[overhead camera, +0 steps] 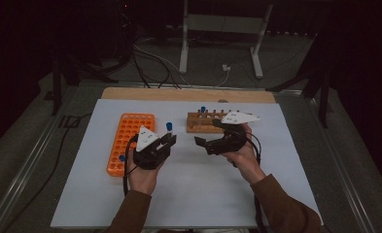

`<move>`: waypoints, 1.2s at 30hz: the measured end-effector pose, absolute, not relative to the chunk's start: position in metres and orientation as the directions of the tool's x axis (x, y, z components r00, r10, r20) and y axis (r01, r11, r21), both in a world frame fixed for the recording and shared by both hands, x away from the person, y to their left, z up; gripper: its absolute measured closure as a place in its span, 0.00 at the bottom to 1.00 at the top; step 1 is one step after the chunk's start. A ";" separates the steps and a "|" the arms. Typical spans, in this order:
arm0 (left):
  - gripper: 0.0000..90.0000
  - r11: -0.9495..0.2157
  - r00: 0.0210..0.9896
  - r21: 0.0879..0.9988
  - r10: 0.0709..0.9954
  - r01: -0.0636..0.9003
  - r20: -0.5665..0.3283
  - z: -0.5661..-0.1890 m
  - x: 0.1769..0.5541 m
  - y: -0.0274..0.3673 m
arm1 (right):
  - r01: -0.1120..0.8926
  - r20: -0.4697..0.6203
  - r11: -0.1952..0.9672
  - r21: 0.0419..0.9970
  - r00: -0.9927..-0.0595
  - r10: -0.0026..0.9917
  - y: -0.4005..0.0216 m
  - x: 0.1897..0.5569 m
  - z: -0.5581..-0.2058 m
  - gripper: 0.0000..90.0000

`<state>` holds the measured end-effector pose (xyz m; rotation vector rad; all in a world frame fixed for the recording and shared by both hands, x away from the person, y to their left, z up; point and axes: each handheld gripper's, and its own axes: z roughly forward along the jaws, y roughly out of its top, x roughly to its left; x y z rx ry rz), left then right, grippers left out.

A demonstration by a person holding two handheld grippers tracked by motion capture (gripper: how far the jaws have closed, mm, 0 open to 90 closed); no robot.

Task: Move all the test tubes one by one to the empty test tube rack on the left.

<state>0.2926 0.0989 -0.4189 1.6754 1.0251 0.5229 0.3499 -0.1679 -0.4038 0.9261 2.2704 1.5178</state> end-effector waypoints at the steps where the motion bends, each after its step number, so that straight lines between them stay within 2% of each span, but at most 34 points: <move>1: 0.87 -0.073 0.535 0.927 0.832 0.368 -0.147 -0.418 0.292 0.101 | 0.363 0.128 0.252 0.897 -0.759 0.639 -0.170 0.350 -0.405 0.03; 23: 0.87 0.037 0.460 0.950 0.869 0.309 -0.183 -0.388 0.288 0.160 | 0.364 0.101 0.226 0.904 -0.694 0.712 -0.210 0.346 -0.412 0.01; 36: 0.87 0.046 0.396 0.952 0.903 0.302 -0.169 -0.389 0.283 0.202 | 0.376 0.091 0.225 0.899 -0.662 0.744 -0.232 0.344 -0.416 0.01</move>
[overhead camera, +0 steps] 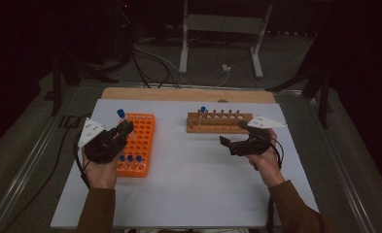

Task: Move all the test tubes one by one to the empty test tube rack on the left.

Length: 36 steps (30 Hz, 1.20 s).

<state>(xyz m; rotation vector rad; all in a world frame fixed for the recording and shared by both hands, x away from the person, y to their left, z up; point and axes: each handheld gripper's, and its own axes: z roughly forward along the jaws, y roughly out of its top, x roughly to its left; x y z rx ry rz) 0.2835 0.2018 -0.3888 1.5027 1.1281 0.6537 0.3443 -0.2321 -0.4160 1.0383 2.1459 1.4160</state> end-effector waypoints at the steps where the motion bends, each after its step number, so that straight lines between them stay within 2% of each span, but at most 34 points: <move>1: 0.87 0.045 0.389 0.951 0.906 0.305 -0.167 -0.390 0.283 0.205 | 0.375 0.089 0.226 0.899 -0.661 0.745 -0.233 0.344 -0.417 0.01; 15: 0.87 0.032 0.354 0.943 0.922 0.332 -0.157 -0.410 0.276 0.231 | 0.377 0.101 0.202 0.904 -0.647 0.756 -0.246 0.340 -0.420 0.01; 36: 0.87 -0.003 0.358 0.910 0.920 0.414 -0.159 -0.450 0.263 0.243 | 0.372 0.121 0.159 0.914 -0.626 0.770 -0.267 0.336 -0.424 0.01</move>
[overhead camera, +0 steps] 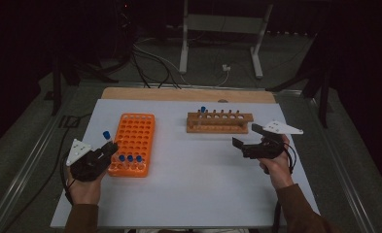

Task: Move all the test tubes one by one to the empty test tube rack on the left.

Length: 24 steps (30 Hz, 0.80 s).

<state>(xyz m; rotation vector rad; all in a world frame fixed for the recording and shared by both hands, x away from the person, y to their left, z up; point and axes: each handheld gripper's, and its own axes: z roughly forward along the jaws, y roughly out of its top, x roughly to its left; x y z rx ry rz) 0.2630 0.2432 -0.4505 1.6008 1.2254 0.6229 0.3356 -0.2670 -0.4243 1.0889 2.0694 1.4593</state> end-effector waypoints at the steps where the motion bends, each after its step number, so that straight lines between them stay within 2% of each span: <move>1: 0.87 -0.005 0.359 0.909 0.920 0.417 -0.159 -0.453 0.262 0.243 | 0.373 0.120 0.161 0.914 -0.626 0.770 -0.267 0.336 -0.424 0.01; 14: 0.87 -0.022 0.370 0.882 0.913 0.471 -0.175 -0.474 0.261 0.242 | 0.374 0.122 0.161 0.914 -0.629 0.768 -0.265 0.336 -0.426 0.01; 24: 0.87 -0.092 0.382 0.848 0.914 0.522 -0.136 -0.489 0.258 0.239 | 0.376 0.124 0.163 0.912 -0.633 0.764 -0.265 0.336 -0.427 0.01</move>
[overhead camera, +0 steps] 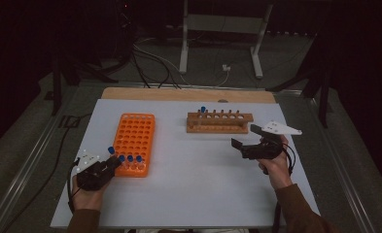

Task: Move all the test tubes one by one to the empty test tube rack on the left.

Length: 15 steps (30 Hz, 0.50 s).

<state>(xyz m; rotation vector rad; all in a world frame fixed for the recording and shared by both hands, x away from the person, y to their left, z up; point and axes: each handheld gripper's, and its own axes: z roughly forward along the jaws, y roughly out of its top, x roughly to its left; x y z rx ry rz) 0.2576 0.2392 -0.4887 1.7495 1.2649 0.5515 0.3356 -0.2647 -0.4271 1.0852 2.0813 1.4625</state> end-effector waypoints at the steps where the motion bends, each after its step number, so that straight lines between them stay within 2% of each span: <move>1: 0.87 -0.096 0.383 0.847 0.914 0.523 -0.133 -0.488 0.258 0.239 | 0.376 0.124 0.164 0.912 -0.633 0.764 -0.265 0.335 -0.427 0.01; 9: 0.87 -0.132 0.387 0.828 0.916 0.545 -0.108 -0.493 0.256 0.239 | 0.376 0.126 0.162 0.912 -0.634 0.763 -0.265 0.336 -0.428 0.01; 15: 0.87 -0.187 0.391 0.821 0.919 0.539 -0.047 -0.493 0.255 0.231 | 0.378 0.125 0.169 0.910 -0.639 0.759 -0.262 0.336 -0.430 0.01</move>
